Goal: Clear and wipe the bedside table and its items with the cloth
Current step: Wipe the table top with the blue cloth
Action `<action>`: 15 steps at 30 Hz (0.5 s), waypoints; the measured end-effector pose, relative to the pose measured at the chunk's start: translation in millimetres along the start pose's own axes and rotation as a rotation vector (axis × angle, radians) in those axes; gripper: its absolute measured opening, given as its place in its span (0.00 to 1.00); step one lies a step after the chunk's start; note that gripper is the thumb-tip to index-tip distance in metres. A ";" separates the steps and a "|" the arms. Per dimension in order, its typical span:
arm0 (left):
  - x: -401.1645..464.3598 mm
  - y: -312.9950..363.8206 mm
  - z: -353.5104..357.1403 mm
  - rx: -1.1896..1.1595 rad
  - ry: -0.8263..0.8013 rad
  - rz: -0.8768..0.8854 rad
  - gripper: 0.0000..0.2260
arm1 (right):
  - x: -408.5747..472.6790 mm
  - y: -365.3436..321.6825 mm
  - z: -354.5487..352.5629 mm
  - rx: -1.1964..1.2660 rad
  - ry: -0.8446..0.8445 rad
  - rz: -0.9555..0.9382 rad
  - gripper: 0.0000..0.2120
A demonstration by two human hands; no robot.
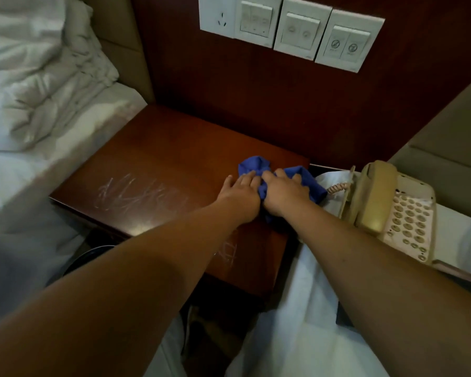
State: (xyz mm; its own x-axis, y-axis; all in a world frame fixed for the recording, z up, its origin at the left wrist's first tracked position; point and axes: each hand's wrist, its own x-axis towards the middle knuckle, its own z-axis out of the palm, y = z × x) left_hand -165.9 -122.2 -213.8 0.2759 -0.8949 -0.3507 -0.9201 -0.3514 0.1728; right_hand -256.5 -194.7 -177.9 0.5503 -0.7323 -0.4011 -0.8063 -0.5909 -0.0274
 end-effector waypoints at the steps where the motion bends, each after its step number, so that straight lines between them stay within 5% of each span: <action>1: -5.5 3.4 1.0 0.012 0.004 -0.008 0.32 | -5.5 1.1 4.2 0.019 -0.004 0.010 0.32; 15: -165.1 31.6 53.7 0.008 -0.067 -0.040 0.31 | -156.5 -8.9 66.4 0.014 -0.028 -0.094 0.26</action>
State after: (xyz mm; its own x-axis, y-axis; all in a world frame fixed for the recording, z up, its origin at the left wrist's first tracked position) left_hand -255.5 29.1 -199.9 0.2938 -0.8598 -0.4177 -0.9110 -0.3841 0.1499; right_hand -349.9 -52.4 -175.7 0.6176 -0.6637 -0.4220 -0.7544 -0.6517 -0.0791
